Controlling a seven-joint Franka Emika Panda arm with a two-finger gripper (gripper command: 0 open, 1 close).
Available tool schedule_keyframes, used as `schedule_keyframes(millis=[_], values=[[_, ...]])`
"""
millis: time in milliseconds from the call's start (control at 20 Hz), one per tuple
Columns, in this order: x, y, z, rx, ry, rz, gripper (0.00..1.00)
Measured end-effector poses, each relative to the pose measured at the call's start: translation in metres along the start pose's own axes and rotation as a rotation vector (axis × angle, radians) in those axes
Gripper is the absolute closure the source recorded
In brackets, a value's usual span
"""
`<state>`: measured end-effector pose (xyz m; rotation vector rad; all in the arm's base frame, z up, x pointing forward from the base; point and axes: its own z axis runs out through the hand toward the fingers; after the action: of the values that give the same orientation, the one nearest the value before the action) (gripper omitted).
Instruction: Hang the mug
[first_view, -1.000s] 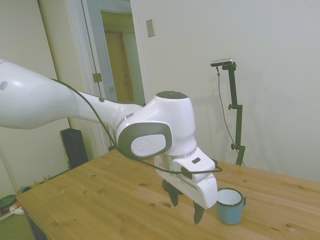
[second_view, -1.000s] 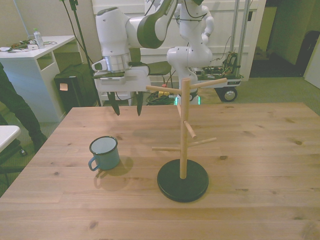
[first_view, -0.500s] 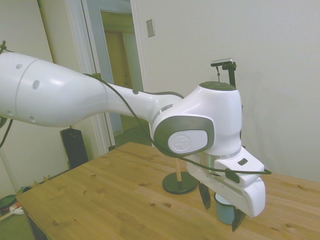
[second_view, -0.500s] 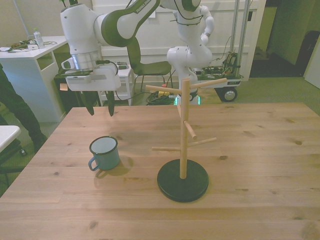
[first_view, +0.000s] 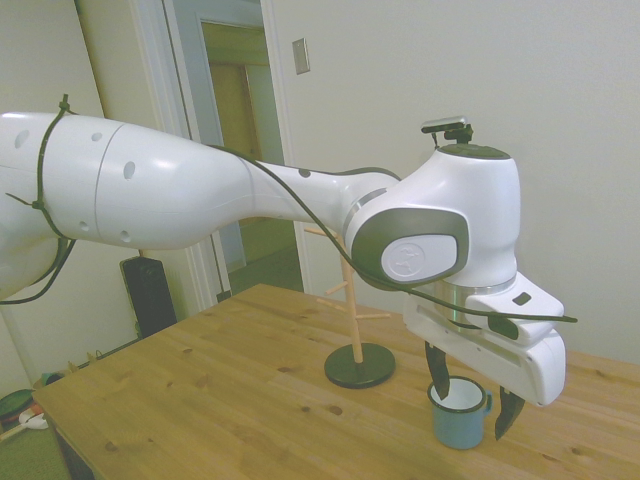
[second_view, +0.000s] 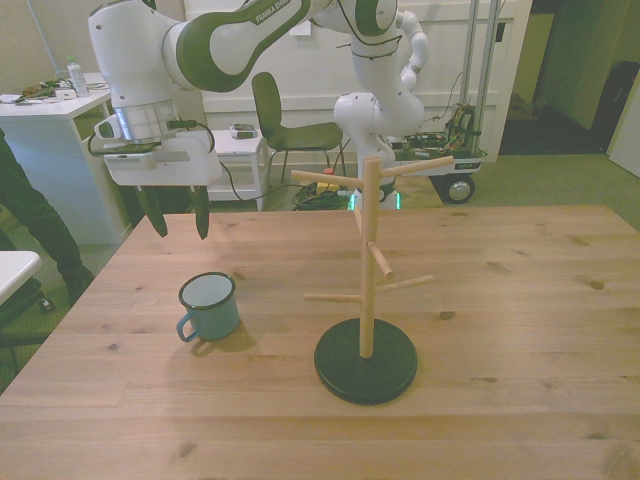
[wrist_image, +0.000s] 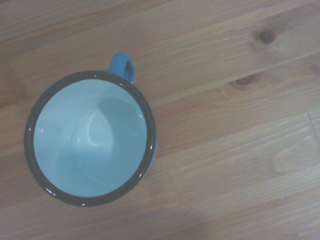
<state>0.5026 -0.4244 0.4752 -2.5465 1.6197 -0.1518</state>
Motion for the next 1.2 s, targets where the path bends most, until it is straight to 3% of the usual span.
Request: schedule_keyframes(millis=[400,1200], values=[[0.017,-0.021,0.010,-0.012,-0.004,0.007,0.00],[0.012,-0.045,0.049,-0.005,-0.032,0.046,0.00]])
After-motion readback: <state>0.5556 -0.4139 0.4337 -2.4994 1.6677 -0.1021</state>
